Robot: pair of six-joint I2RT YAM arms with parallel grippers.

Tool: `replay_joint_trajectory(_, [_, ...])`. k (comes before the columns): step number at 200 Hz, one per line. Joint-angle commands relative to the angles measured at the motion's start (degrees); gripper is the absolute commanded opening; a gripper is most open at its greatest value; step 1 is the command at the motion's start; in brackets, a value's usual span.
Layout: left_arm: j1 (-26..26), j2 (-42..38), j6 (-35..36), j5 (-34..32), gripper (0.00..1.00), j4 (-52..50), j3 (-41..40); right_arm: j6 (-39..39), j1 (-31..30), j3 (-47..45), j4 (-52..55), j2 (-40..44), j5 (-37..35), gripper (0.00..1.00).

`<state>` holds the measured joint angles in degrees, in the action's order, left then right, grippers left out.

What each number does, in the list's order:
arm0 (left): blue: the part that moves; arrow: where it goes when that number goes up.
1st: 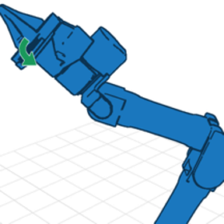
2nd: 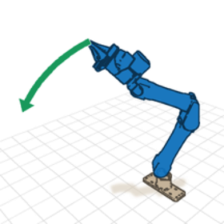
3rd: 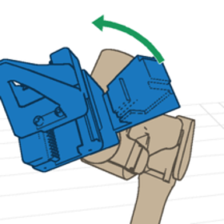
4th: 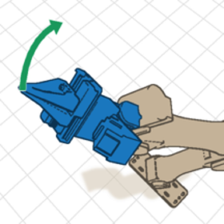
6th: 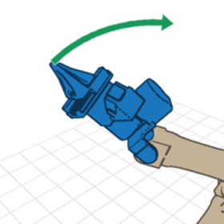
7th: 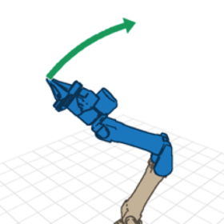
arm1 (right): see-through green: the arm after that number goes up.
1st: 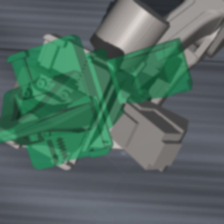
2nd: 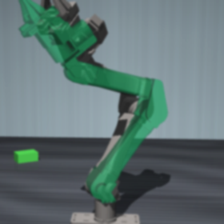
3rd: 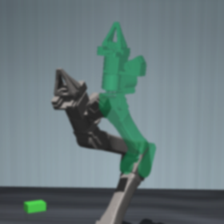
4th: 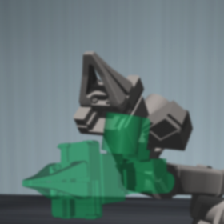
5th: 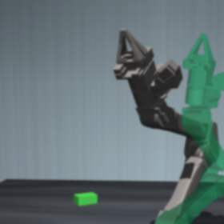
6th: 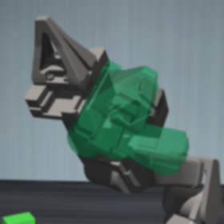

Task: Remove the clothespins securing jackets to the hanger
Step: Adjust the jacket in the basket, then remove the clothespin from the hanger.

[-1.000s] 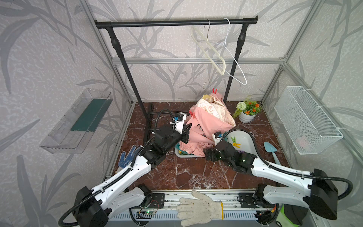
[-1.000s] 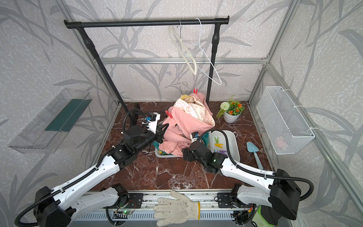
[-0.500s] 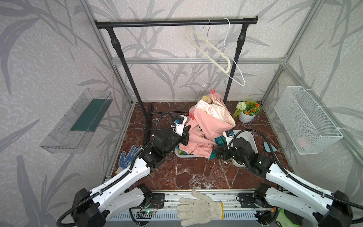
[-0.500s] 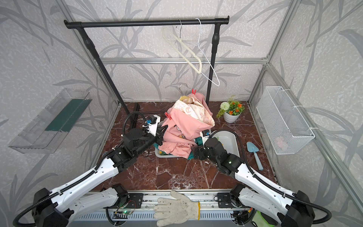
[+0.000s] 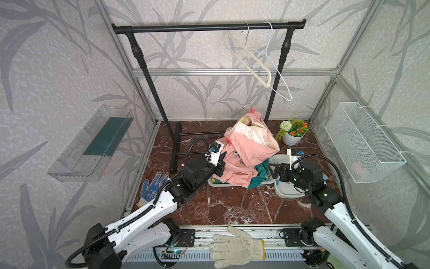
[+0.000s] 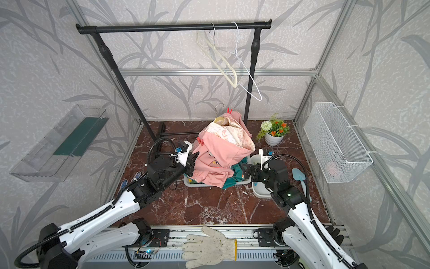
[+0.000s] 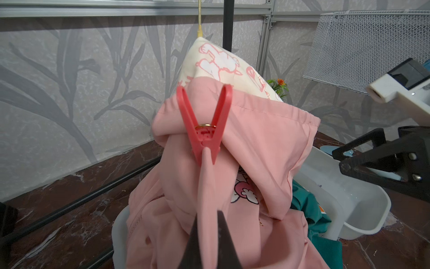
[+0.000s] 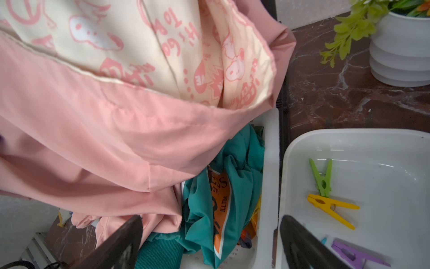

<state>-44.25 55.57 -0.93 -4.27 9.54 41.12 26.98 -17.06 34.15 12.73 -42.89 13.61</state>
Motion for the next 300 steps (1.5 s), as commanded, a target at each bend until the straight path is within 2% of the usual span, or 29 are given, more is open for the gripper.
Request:
replay_joint_trajectory(1, [-1.0,-1.4,3.0,-0.6,0.00,1.3,-0.3,2.7,4.2,4.8,1.2,-1.0,8.3,0.90])
replay_joint_trajectory(41, [-3.0,-2.4,5.2,-0.9,0.00,0.6,-0.4,5.8,10.9,12.5,4.6,-5.5,11.8,0.87])
replay_joint_trajectory(75, [-5.6,-3.2,8.4,-1.6,0.00,-0.9,0.0,12.1,17.0,20.1,6.3,-13.2,14.7,0.82])
replay_joint_trajectory(99, [-7.6,-3.5,10.9,-2.2,0.00,-2.0,0.0,14.7,19.0,26.5,9.7,-19.0,13.4,0.81])
replay_joint_trajectory(153, [-11.5,-2.4,15.9,-4.8,0.00,-4.0,0.8,19.9,20.0,37.2,15.4,-30.0,13.7,0.80])
replay_joint_trajectory(189, [-13.6,-1.3,19.6,-6.7,0.00,-5.2,1.5,20.9,19.9,43.4,18.7,-36.5,16.9,0.74])
replay_joint_trajectory(248, [-15.0,0.0,22.2,-7.4,0.00,-5.2,1.0,24.6,19.6,44.9,16.3,-40.2,19.1,0.63])
replay_joint_trajectory(300, [-17.8,2.2,25.1,-9.9,0.00,-7.6,2.5,27.1,18.2,45.3,14.5,-42.4,19.8,0.63])
